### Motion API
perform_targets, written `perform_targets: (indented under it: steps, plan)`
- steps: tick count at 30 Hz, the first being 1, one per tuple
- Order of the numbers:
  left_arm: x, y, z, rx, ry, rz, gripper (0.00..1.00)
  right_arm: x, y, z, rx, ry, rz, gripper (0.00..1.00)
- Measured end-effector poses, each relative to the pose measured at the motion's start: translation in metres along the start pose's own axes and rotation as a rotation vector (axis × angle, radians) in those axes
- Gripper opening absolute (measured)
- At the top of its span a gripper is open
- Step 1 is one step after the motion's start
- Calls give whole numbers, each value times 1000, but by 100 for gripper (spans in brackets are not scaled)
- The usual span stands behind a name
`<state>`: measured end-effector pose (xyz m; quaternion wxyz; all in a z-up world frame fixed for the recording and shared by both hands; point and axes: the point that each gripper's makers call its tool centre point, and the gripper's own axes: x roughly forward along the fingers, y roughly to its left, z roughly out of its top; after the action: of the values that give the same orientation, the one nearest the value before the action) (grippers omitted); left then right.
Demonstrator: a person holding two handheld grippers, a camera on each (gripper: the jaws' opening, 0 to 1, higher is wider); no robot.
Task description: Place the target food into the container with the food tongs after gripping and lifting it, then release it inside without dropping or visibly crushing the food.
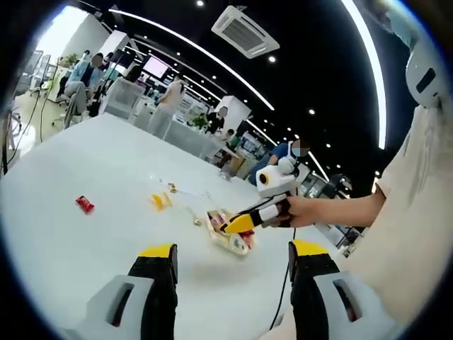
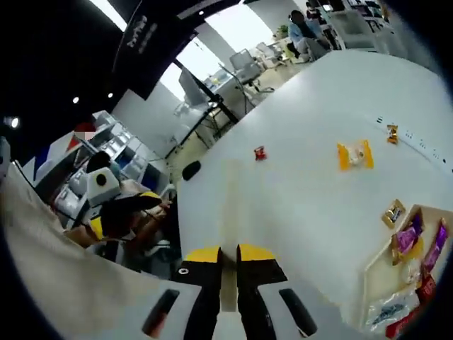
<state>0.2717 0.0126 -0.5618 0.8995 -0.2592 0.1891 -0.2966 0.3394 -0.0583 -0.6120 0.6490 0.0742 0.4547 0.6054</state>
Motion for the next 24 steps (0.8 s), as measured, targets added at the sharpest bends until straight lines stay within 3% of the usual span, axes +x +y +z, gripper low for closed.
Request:
perform_targets:
  steps: [15,17,24]
  plan:
    - [1,-14,12,-16,-53,-59,59,-12,62,-1,8,-38,210,6]
    - [1,-17,14,-13,-57,-66,58,-14,81,-3,-2,-39,275,6]
    - [3,-26,16,-10,-62,-99,53,-16,103,-6,-3,-40,339,6]
